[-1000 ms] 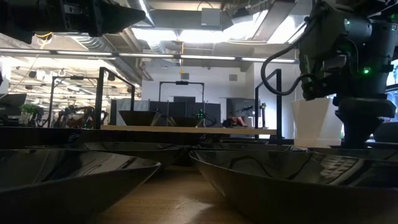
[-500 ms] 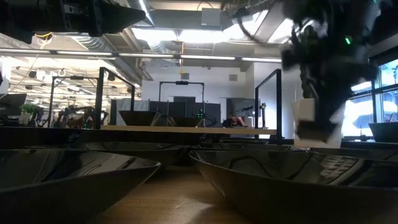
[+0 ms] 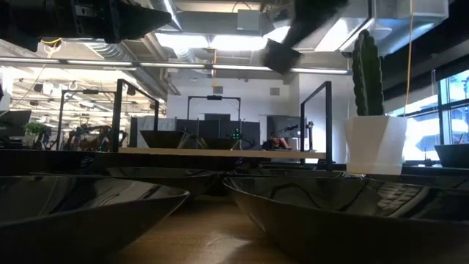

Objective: Pick & Place Mini shaped plates
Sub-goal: Put the square plate on the shelf

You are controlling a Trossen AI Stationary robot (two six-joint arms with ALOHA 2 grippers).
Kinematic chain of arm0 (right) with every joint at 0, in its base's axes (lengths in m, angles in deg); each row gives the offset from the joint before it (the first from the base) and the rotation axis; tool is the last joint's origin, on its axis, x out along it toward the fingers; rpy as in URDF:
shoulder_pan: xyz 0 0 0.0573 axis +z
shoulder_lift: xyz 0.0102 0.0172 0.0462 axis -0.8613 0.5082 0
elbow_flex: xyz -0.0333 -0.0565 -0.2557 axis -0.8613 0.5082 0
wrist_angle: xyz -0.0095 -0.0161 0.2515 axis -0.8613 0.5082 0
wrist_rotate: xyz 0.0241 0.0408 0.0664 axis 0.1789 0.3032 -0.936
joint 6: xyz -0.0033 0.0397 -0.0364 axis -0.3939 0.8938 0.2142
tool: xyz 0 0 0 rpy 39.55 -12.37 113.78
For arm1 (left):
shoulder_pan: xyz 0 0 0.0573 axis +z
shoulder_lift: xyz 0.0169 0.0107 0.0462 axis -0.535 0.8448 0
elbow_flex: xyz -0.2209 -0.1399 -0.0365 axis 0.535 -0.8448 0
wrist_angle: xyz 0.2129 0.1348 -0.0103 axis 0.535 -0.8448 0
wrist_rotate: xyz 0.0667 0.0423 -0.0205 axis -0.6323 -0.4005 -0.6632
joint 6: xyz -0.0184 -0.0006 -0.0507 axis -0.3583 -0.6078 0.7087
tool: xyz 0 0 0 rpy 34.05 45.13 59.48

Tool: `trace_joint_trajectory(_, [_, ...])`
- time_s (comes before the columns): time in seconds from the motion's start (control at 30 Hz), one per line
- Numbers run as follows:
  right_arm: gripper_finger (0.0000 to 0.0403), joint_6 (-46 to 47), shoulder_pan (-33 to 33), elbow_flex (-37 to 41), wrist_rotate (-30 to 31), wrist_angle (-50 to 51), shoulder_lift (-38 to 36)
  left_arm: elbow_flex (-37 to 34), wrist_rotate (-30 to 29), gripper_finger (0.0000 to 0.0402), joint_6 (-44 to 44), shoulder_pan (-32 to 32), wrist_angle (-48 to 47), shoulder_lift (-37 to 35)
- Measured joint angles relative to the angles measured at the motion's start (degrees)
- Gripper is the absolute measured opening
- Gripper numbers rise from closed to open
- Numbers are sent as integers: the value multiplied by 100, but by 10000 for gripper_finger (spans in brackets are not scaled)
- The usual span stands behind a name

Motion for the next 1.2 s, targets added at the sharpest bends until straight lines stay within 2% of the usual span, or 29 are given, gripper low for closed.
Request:
trace_joint_trajectory(0.2, [6,-1187,-955,-752,-190,45,739,0,2,4,0,2,-5,0])
trace_joint_trajectory(0.33, [4,-1770,-1565,-780,-898,140,1166,0,1,6,0,2,-73,0])
trace_joint_trajectory(0.5, [5,-2194,-2008,-774,-907,762,1595,0,2,7,0,2,-127,0])
trace_joint_trajectory(0.83, [5,-2188,-2265,-769,-913,876,2155,0,2,7,0,0,-125,0])
trace_joint_trajectory(1.2, [5,-1292,-2274,-769,-515,1146,2277,0,2,4,0,2,-126,1])
